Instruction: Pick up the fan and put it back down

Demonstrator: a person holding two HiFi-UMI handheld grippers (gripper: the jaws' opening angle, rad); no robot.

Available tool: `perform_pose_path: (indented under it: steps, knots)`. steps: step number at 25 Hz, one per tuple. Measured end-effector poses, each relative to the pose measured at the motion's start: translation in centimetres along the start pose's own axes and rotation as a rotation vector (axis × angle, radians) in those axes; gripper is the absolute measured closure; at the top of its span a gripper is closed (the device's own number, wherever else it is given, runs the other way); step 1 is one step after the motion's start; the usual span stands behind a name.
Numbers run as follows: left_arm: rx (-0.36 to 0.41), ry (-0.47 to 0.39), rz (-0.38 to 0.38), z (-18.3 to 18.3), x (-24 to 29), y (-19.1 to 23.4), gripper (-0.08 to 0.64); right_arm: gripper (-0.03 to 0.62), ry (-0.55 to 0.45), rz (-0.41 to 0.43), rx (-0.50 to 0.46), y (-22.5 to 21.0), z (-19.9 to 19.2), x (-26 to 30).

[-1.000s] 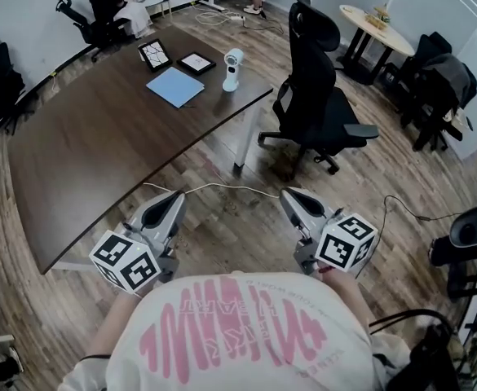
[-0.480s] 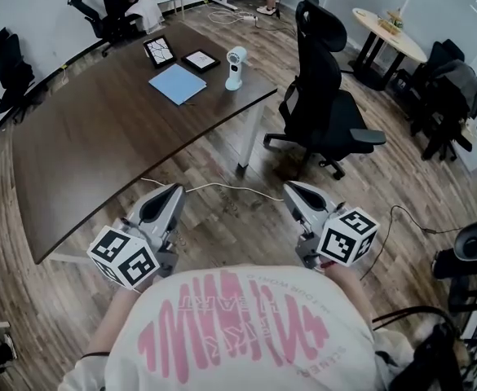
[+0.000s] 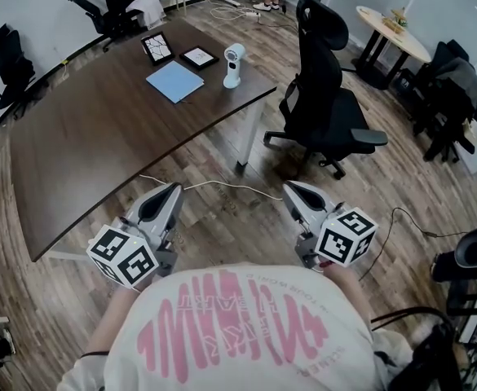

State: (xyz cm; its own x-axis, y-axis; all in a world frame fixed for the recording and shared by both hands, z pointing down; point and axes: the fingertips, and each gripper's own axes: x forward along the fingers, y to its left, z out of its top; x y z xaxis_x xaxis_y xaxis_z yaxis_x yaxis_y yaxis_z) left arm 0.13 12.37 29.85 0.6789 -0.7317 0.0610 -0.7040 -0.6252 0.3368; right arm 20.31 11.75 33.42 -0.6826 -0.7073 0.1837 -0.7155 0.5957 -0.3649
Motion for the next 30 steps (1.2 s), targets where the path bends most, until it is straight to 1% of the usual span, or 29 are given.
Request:
perform_pose_path:
  steps: [4, 6, 10, 14, 20, 23, 27, 30]
  knots:
    - [0.005, 0.0, 0.009, -0.1, 0.1, 0.1, 0.541, 0.586, 0.007, 0.009, 0.005, -0.3, -0.3, 0.2]
    - [0.005, 0.004, 0.014, -0.5, 0.2, 0.2, 0.541, 0.586, 0.001, 0.002, 0.023, -0.9, -0.7, 0.2]
    - [-0.008, 0.045, 0.026, -1.5, 0.2, 0.7, 0.541, 0.586, 0.006, 0.0, 0.083, -1.5, -1.7, 0.7]
    - [-0.029, 0.059, 0.028, -1.5, 1.0, 1.7, 0.541, 0.586, 0.022, -0.011, 0.086, -1.8, -2.1, 1.3]
    - [-0.05, 0.105, -0.046, -2.1, 3.7, 2.9, 0.541, 0.586, 0.022, -0.075, 0.1, -3.4, -1.7, 2.3]
    - [-0.06, 0.121, -0.085, -1.4, 5.6, 4.2, 0.54, 0.586, 0.019, -0.107, 0.11, -3.9, -1.1, 3.3]
    - [-0.03, 0.134, -0.143, 0.2, 7.8, 6.3, 0.54, 0.586, 0.012, -0.142, 0.12, -4.5, -0.3, 5.6]
    - [-0.047, 0.156, -0.169, 0.8, 9.0, 8.8, 0.54, 0.586, -0.003, -0.173, 0.129, -4.9, 0.9, 7.8]
